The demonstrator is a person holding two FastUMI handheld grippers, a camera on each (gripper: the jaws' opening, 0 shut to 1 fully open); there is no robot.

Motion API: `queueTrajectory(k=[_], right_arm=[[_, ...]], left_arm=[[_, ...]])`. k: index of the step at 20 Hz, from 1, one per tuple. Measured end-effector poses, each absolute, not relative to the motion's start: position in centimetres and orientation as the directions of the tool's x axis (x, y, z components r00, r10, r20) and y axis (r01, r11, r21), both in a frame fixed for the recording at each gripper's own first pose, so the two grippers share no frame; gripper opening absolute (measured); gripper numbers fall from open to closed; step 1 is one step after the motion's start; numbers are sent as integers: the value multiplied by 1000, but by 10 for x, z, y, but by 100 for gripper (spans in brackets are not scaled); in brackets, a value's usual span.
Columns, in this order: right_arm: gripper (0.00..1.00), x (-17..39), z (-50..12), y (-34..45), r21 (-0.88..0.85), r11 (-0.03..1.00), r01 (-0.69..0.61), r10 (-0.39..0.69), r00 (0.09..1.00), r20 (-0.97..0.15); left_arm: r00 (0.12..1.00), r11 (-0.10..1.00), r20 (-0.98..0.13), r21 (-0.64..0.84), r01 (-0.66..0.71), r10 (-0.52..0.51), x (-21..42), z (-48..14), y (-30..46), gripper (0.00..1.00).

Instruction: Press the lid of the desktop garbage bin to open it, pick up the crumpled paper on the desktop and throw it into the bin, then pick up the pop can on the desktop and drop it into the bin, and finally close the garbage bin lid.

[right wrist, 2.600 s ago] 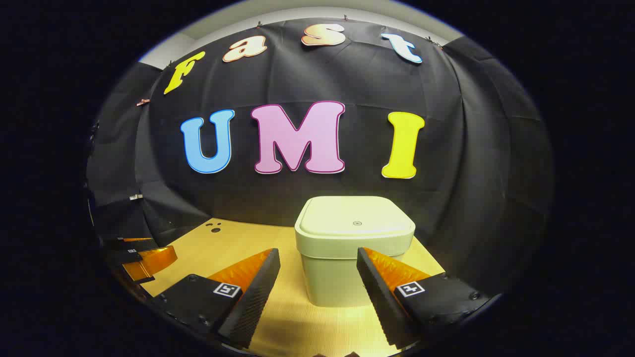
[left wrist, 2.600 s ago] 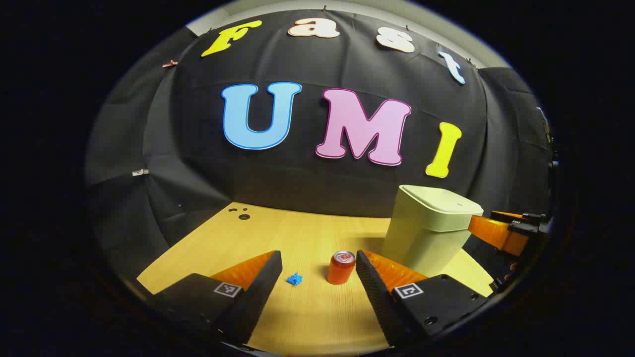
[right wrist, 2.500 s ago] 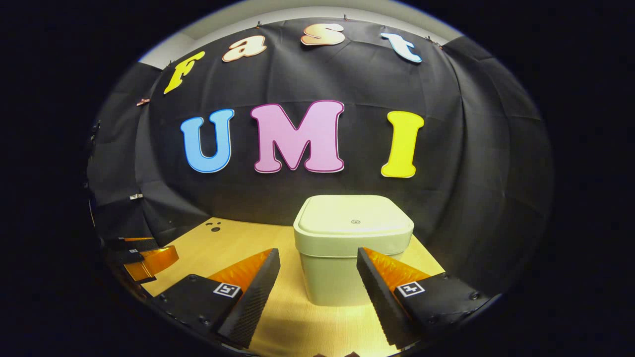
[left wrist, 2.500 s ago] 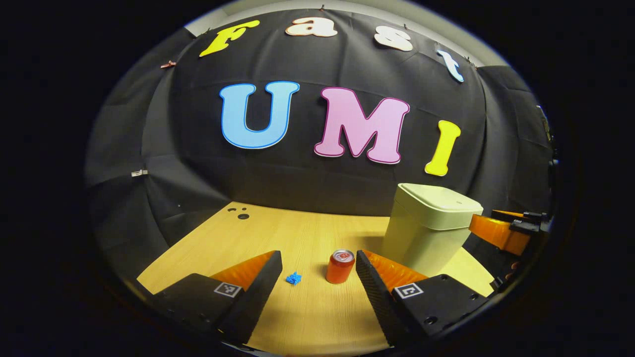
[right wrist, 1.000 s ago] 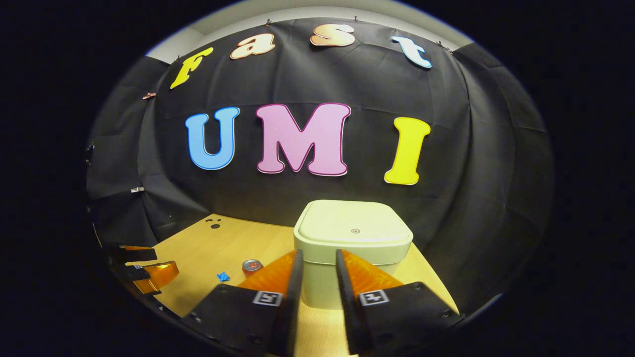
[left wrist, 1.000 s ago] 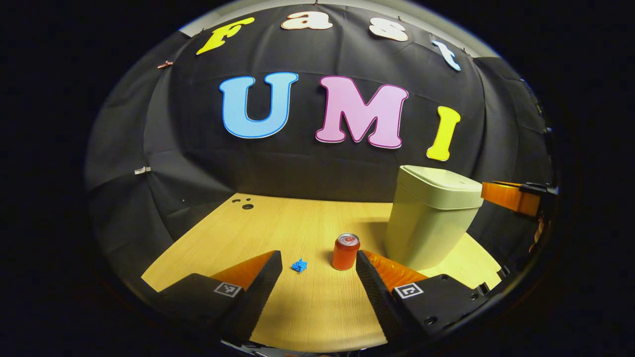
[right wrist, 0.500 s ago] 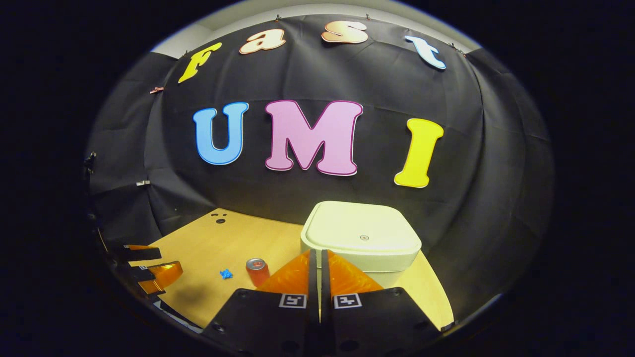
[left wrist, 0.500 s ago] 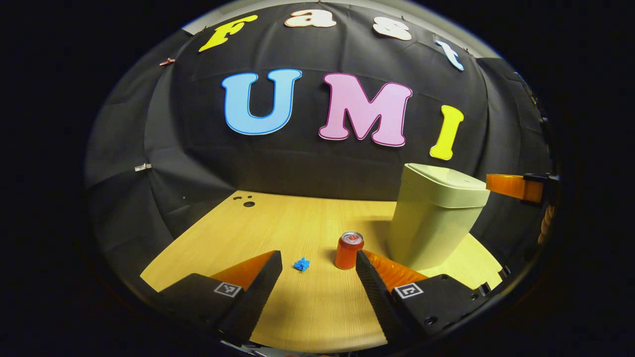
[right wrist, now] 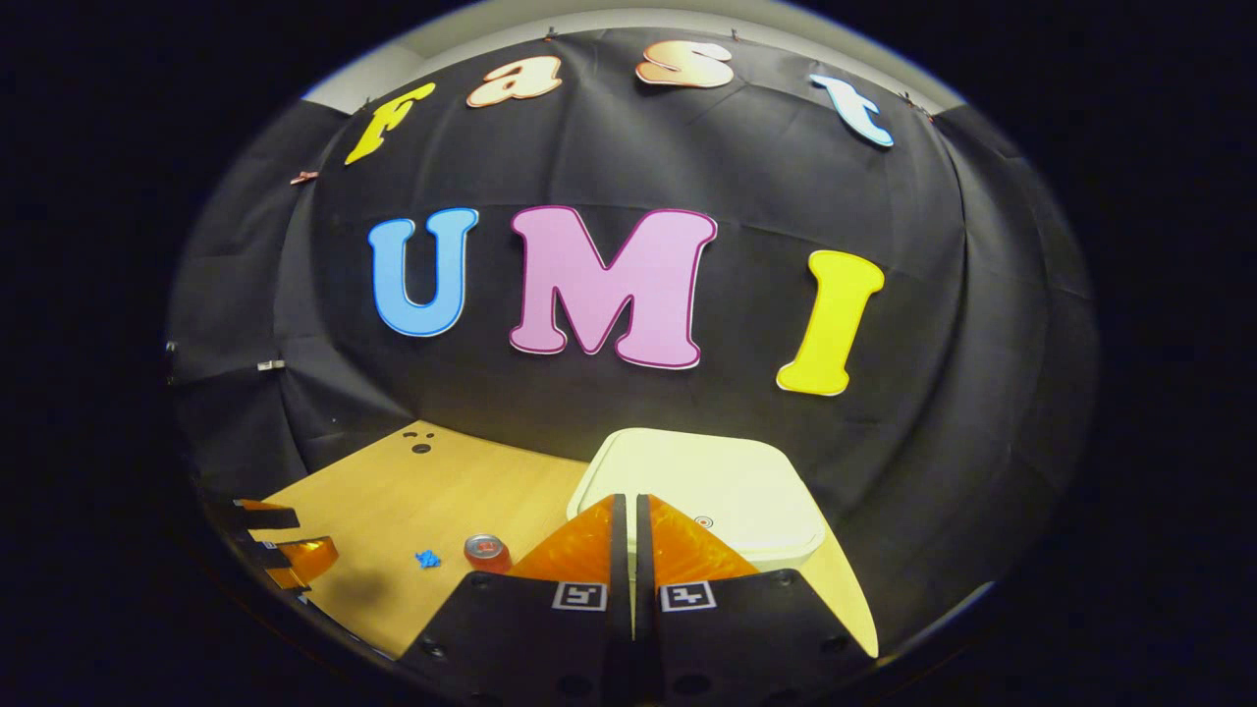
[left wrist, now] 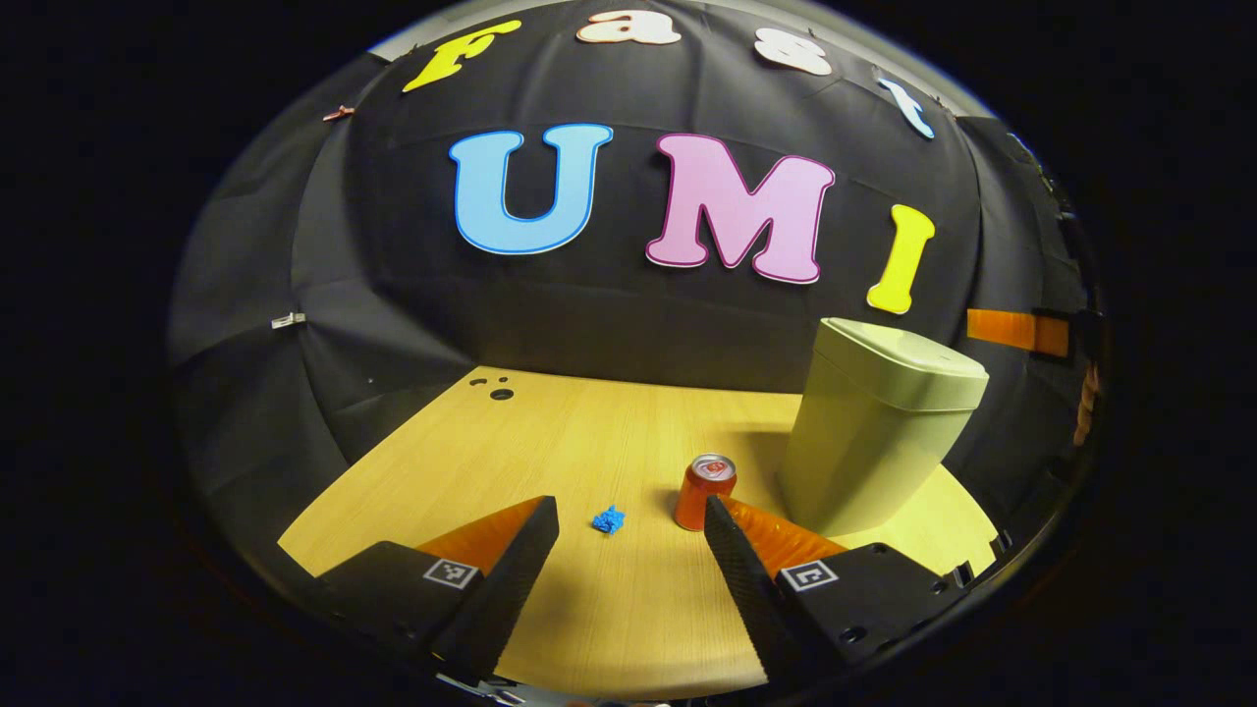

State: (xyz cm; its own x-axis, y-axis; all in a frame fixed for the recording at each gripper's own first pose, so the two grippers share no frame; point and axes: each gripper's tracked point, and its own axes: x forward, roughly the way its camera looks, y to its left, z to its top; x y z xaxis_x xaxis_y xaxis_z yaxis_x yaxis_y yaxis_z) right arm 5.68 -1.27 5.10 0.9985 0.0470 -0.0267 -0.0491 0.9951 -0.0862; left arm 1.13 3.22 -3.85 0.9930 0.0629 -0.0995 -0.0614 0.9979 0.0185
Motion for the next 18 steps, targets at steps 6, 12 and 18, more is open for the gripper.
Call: queueTrajectory(k=[6,12,18], right_arm=[[5,93,44,-46,-14,999,29,-30,996,-87],[5,109,22,-64,15,998,61,-58,985,-164],[6,111,18,-60,16,998,63,-60,984,-166]], left_arm=[[991,996,-103,20,-86,87,14,-37,44,96],[988,994,-110,3,-107,106,15,-36,44,96],[982,992,-140,0,-124,122,17,-47,43,96]])
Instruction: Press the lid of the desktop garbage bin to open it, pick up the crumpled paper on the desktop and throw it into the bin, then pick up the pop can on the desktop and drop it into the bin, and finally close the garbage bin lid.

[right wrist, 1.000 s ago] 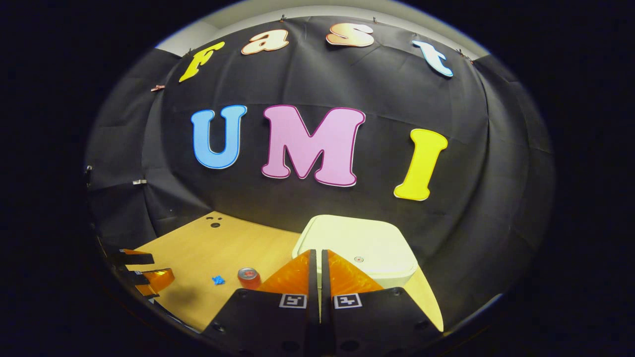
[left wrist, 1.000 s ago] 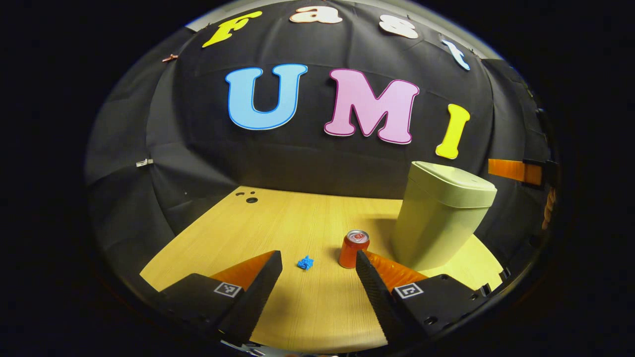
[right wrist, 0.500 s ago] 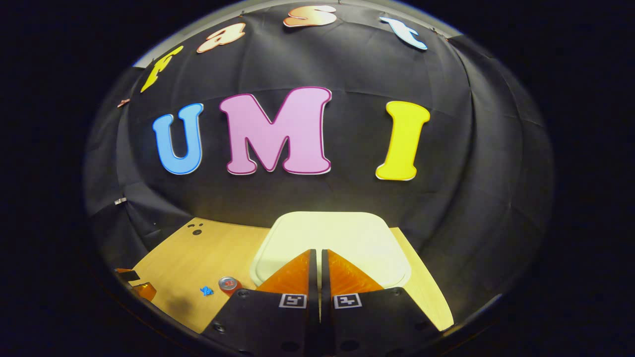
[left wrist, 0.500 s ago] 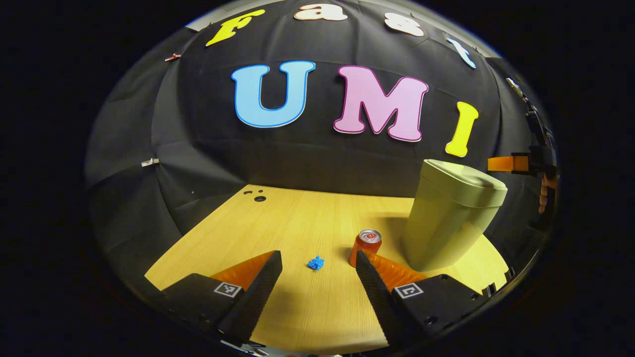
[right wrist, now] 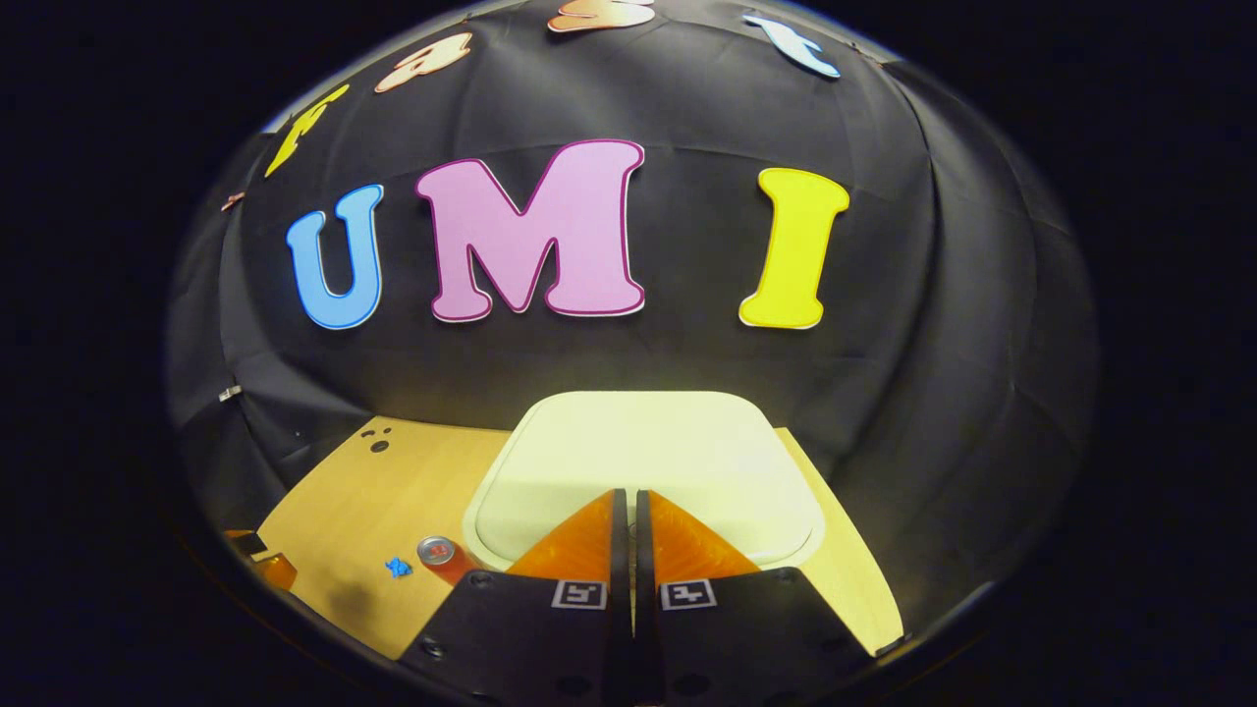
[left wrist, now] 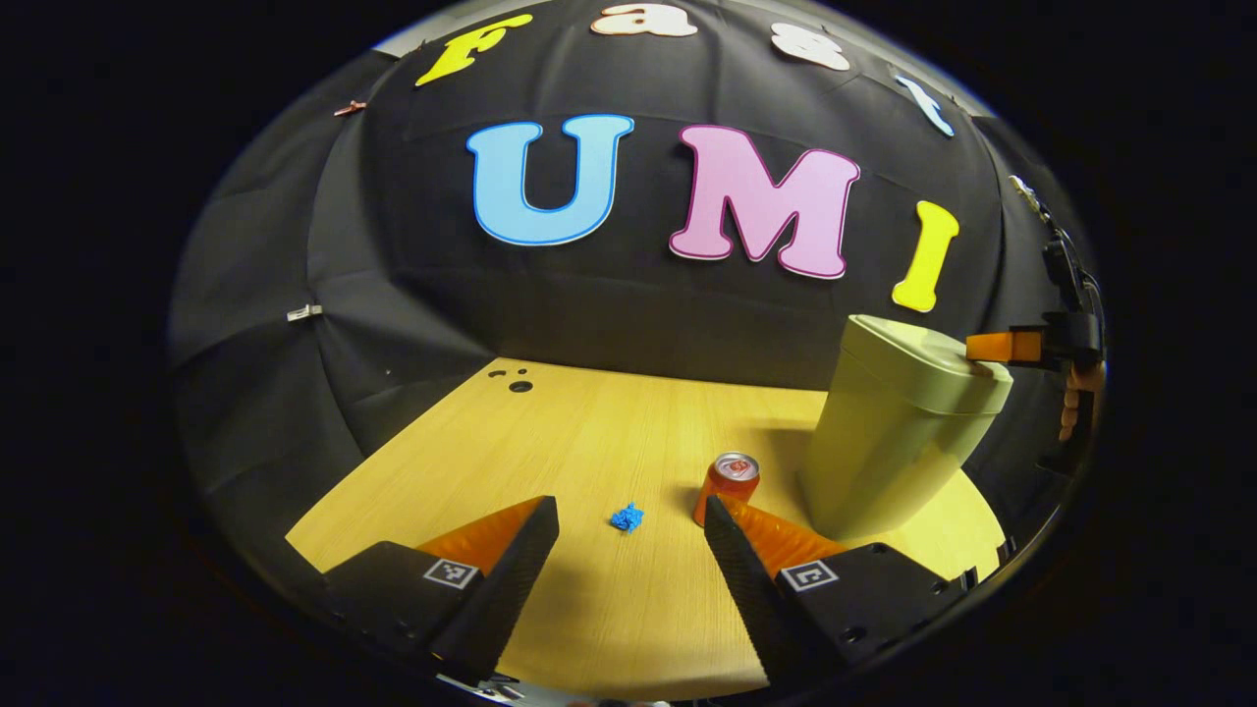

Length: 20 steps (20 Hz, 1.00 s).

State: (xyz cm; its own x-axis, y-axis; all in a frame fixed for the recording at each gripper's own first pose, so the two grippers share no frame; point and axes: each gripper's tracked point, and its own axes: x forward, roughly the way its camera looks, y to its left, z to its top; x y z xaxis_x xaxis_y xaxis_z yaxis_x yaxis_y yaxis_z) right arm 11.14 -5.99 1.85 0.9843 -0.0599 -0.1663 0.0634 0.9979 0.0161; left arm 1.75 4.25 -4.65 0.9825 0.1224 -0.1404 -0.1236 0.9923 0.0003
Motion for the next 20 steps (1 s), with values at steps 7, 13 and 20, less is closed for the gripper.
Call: queueTrajectory(k=[7,13,20], right_arm=[[5,107,17,-58,-68,996,52,-60,991,-119],[5,99,29,-64,-23,999,49,-51,992,-116],[6,85,70,-76,33,999,17,-17,1000,-17]], left_arm=[[979,993,-166,34,-116,120,16,-56,35,96],[979,990,-149,46,-133,138,23,-45,37,96],[959,974,-174,-6,-227,222,41,-45,49,96]])
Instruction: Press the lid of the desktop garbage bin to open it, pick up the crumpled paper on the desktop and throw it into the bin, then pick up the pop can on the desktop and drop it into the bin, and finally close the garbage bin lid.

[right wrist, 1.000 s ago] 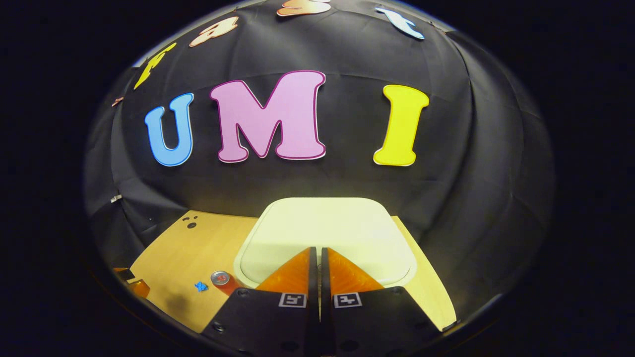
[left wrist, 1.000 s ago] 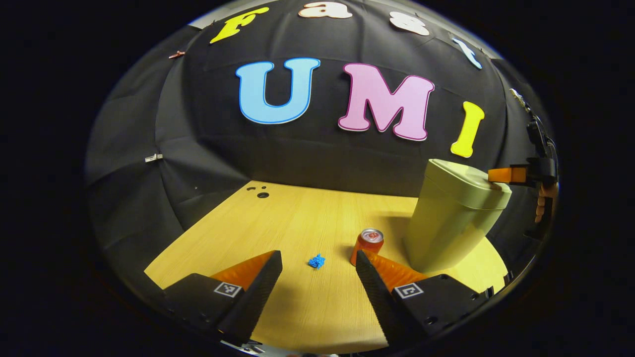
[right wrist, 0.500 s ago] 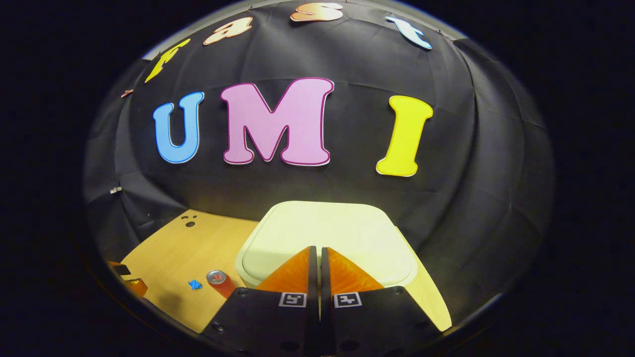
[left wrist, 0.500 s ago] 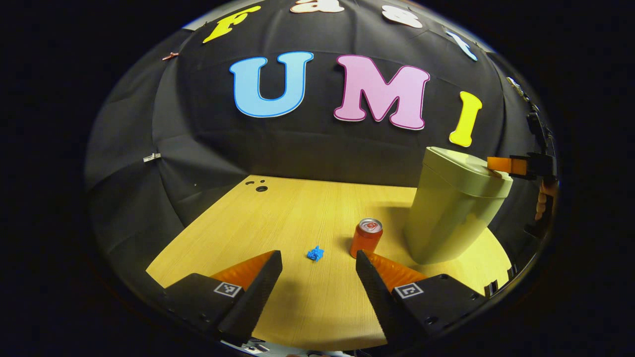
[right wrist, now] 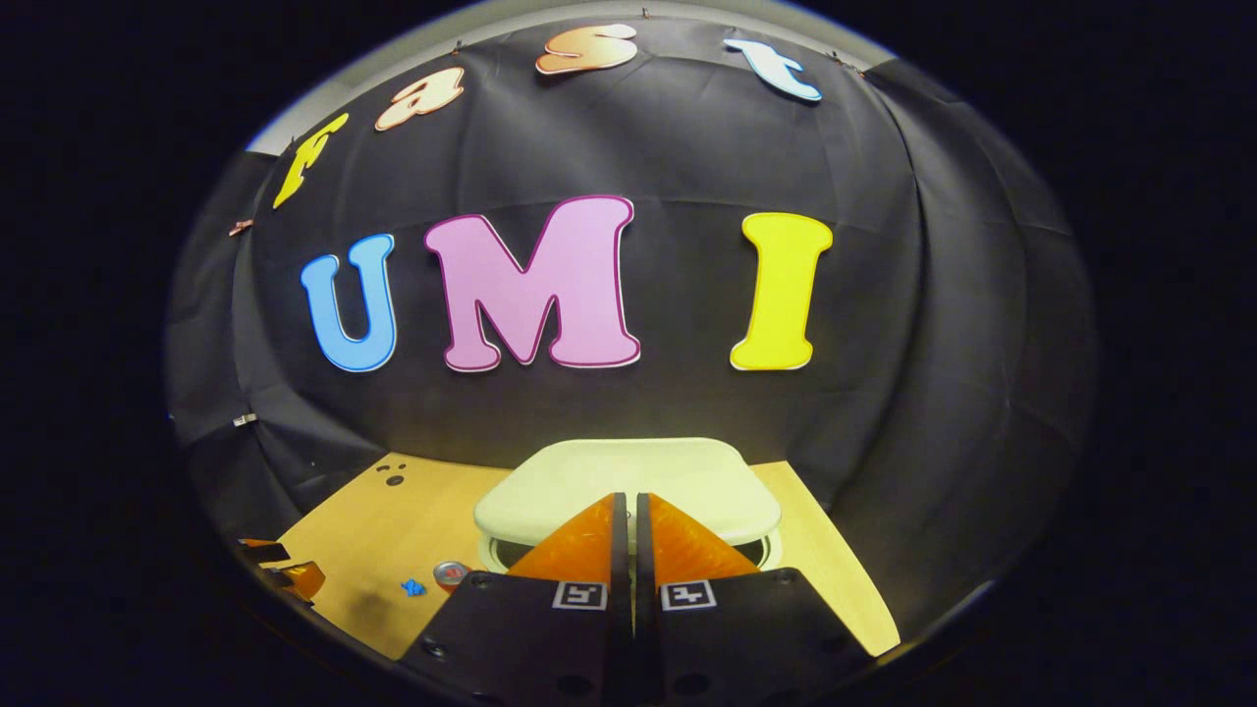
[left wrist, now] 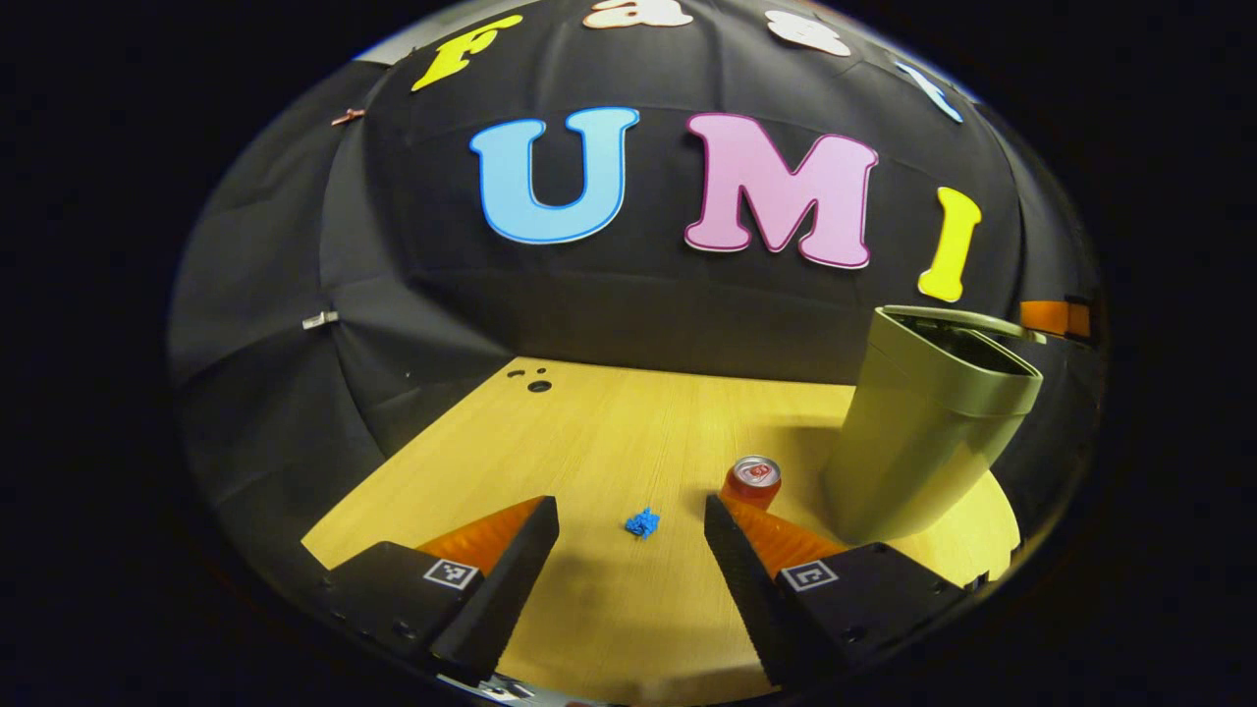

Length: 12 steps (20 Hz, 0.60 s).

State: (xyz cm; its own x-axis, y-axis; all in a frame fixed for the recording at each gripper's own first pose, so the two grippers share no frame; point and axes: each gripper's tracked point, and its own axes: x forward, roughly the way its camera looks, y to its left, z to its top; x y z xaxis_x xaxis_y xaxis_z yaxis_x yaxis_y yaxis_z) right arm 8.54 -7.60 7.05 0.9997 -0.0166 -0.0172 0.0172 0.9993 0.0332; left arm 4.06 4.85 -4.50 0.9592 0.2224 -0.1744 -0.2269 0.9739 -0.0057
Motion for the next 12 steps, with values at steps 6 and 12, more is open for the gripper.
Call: queueTrajectory(k=[6,12], right_arm=[[5,75,70,-79,60,998,-4,6,1000,-24],[5,58,64,-77,90,995,53,-49,998,-51]], left_arm=[[948,966,-190,16,-259,257,60,-43,48,96],[970,986,-185,82,-142,155,90,-40,36,96]])
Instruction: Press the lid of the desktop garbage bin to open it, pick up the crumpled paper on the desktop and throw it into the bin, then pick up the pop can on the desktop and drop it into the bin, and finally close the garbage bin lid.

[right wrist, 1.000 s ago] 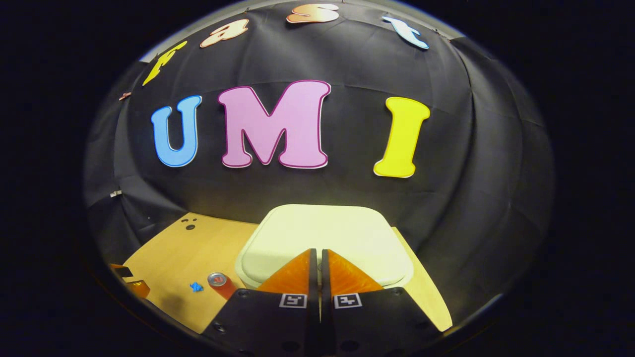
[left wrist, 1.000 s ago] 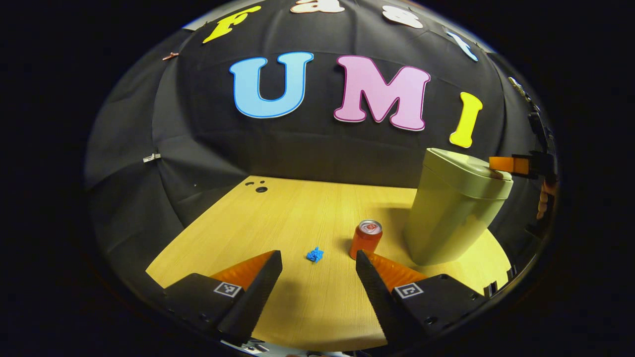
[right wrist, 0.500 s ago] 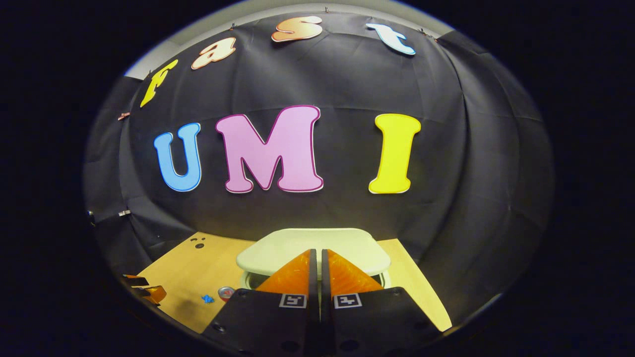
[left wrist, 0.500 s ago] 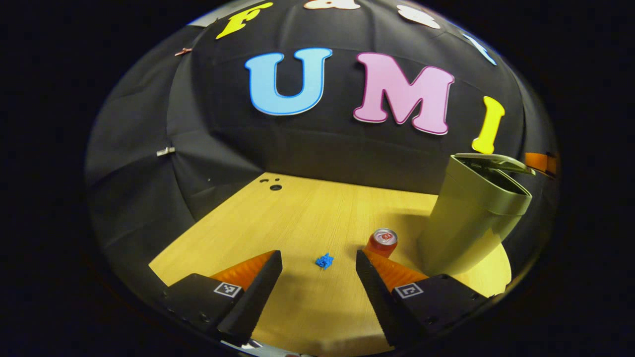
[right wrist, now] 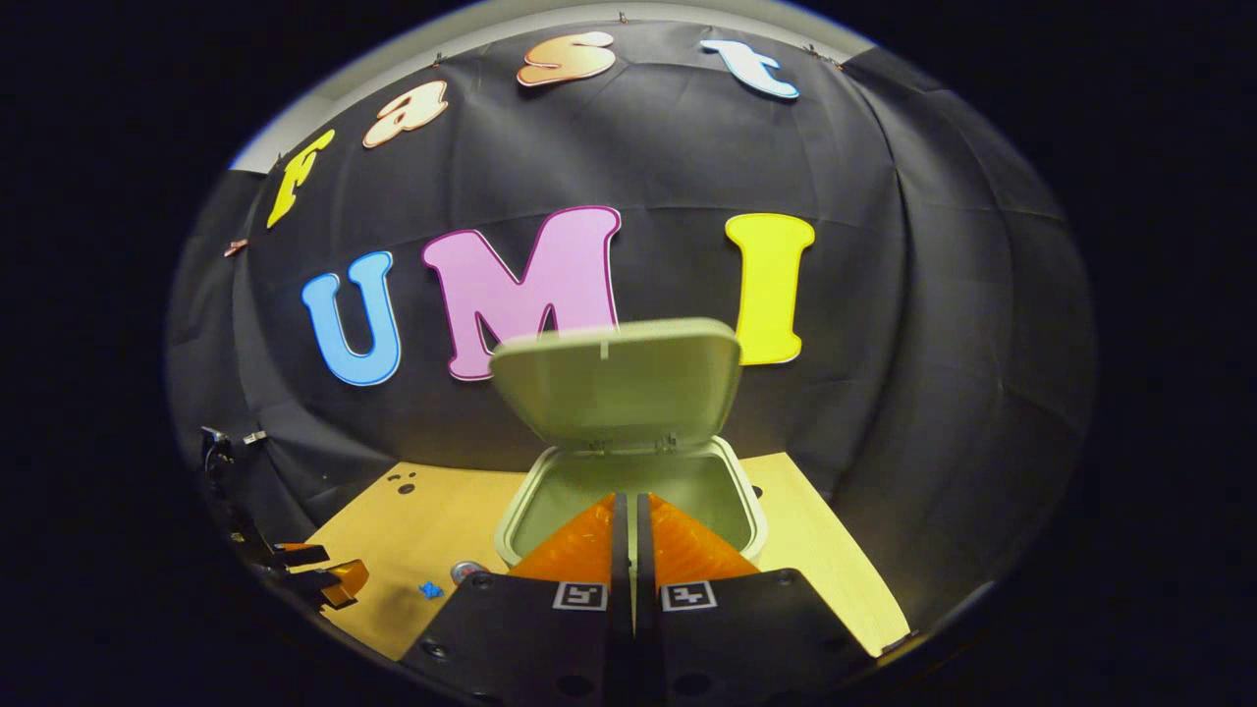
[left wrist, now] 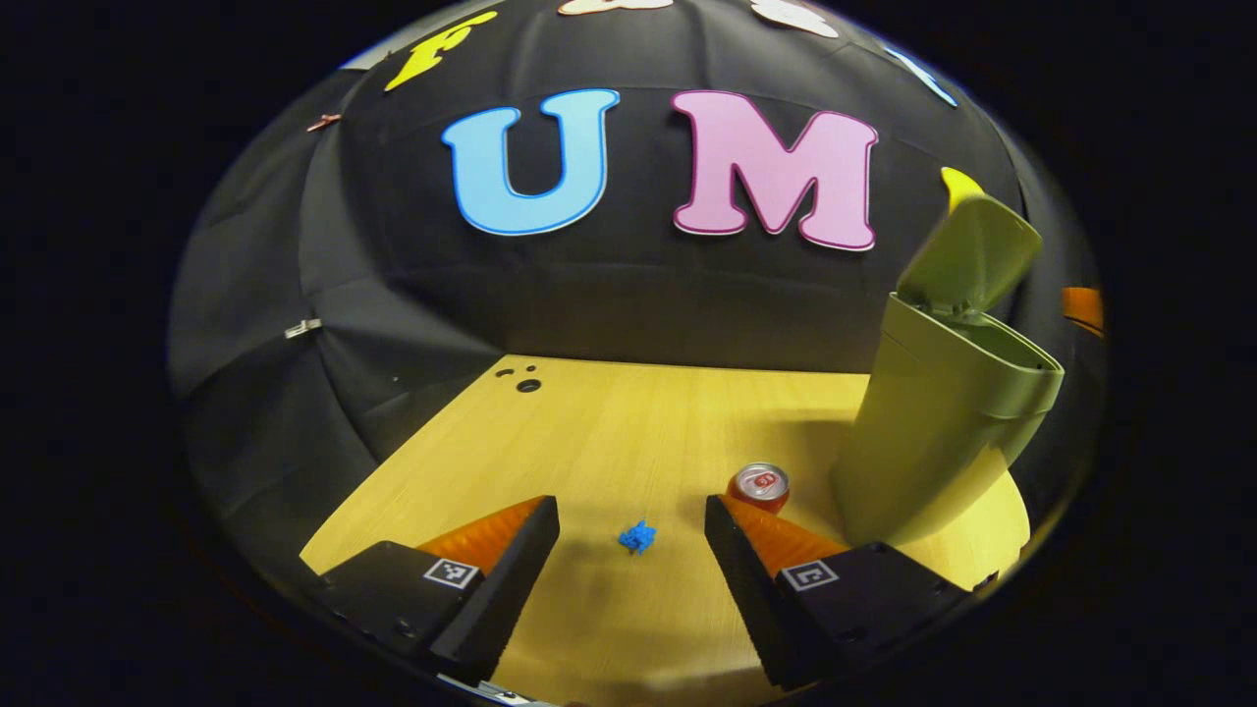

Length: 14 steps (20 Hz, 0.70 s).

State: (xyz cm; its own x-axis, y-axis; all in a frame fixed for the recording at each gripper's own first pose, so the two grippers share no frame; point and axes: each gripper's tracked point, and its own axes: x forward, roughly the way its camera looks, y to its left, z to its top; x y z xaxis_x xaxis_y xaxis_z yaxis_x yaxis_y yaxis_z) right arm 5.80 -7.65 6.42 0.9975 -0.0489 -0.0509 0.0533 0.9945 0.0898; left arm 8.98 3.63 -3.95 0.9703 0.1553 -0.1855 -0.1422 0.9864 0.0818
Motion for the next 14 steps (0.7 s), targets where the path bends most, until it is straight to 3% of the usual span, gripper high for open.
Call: queueTrajectory(k=[6,14], right_arm=[[5,52,58,-67,111,985,135,-127,989,-74],[5,42,41,-42,63,985,161,-153,981,-121]], left_arm=[[981,994,-188,102,-39,57,118,-43,43,96],[949,998,-313,42,37,-22,149,-102,67,96]])
